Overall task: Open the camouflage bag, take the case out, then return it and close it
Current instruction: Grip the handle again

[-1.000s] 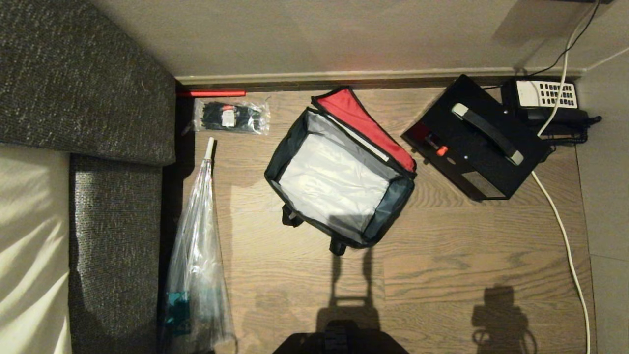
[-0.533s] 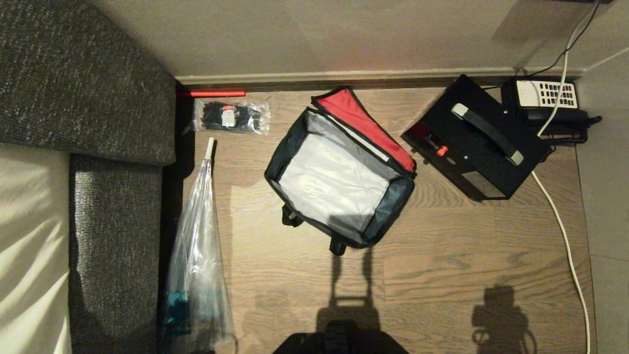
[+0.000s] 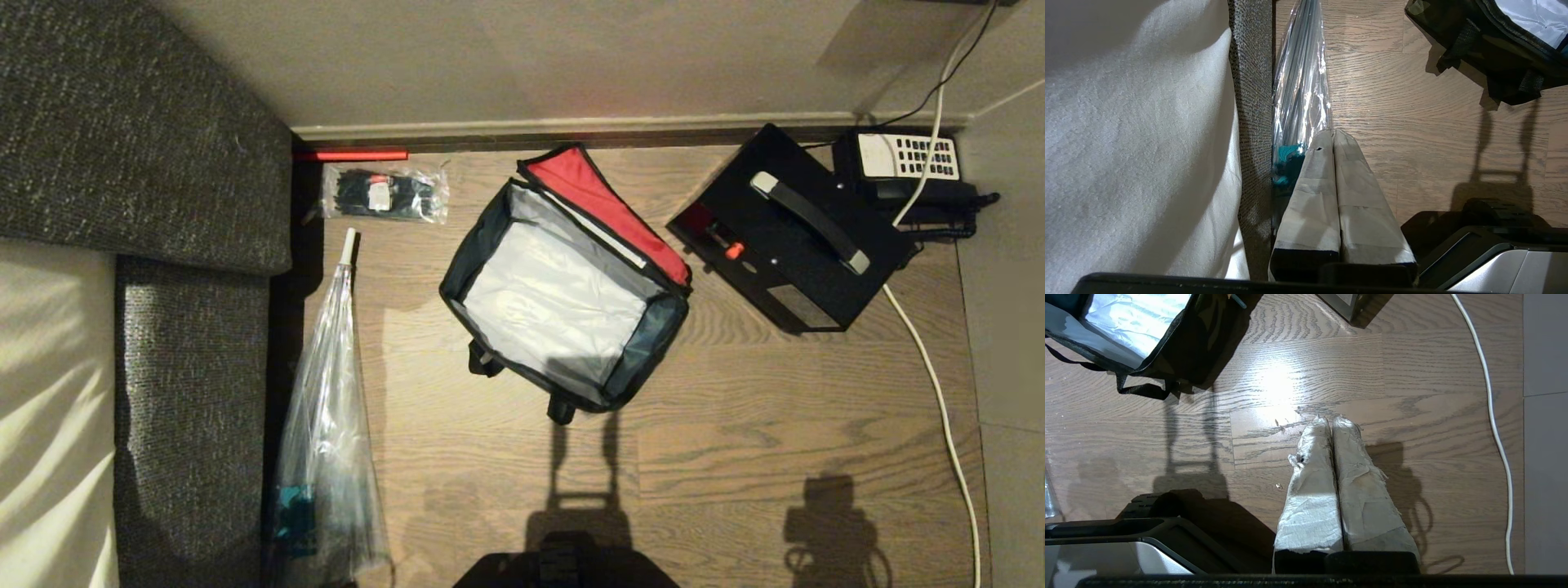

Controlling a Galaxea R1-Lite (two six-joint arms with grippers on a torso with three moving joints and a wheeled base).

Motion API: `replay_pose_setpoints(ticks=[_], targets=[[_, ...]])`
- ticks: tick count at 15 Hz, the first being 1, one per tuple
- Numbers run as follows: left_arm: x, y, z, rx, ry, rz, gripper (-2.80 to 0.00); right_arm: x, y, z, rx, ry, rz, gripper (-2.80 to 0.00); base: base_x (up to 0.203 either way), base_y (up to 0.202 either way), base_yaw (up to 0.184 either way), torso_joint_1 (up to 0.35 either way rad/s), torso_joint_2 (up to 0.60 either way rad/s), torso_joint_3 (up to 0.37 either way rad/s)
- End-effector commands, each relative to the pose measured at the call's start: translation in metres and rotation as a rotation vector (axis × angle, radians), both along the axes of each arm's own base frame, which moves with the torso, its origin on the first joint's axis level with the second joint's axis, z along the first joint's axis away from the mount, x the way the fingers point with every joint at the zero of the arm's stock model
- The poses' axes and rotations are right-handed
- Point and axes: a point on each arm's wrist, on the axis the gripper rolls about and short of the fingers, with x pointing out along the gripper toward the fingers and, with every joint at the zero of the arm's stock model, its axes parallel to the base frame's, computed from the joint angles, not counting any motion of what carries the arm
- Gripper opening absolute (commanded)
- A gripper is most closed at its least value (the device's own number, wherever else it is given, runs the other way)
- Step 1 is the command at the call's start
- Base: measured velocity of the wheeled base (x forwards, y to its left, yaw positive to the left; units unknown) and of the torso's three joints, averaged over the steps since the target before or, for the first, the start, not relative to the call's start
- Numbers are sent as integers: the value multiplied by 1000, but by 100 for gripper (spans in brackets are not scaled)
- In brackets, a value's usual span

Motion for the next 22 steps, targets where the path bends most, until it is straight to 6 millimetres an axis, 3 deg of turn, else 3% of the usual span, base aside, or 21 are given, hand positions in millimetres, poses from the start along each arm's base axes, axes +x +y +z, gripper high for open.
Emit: replay_pose_setpoints(ticks=[1,6,9,11,13,15,17,18,20,22], targets=[[0,0,0,0,0,0,-280,1,0,-4,0,7,1,-280,0,0,0,0,0,0],[0,0,0,1,0,0,-280,0,0,-3,5,3,-2,-280,0,0,0,0,0,0],[0,0,0,-1,0,2,-280,-15,0,31,1,-48,-1,-280,0,0,0,0,0,0],[0,0,0,0,0,0,-280,-36,0,50,6,26,8,-280,0,0,0,0,0,0],[0,0,0,1,0,0,-280,-53,1,59,14,111,43,-280,0,0,0,0,0,0],[0,0,0,2,0,0,-280,-56,2,63,37,179,74,-280,0,0,0,0,0,0],[0,0,0,3,0,0,-280,-42,2,88,118,265,76,-280,0,0,0,0,0,0],[0,0,0,2,-2,0,-280,-23,2,107,155,333,78,-280,0,0,0,0,0,0],[0,0,0,1,0,0,-280,29,2,147,200,397,80,-280,0,0,0,0,0,0],[0,0,0,0,0,0,-280,95,3,180,225,391,62,-280,0,0,0,0,0,0]])
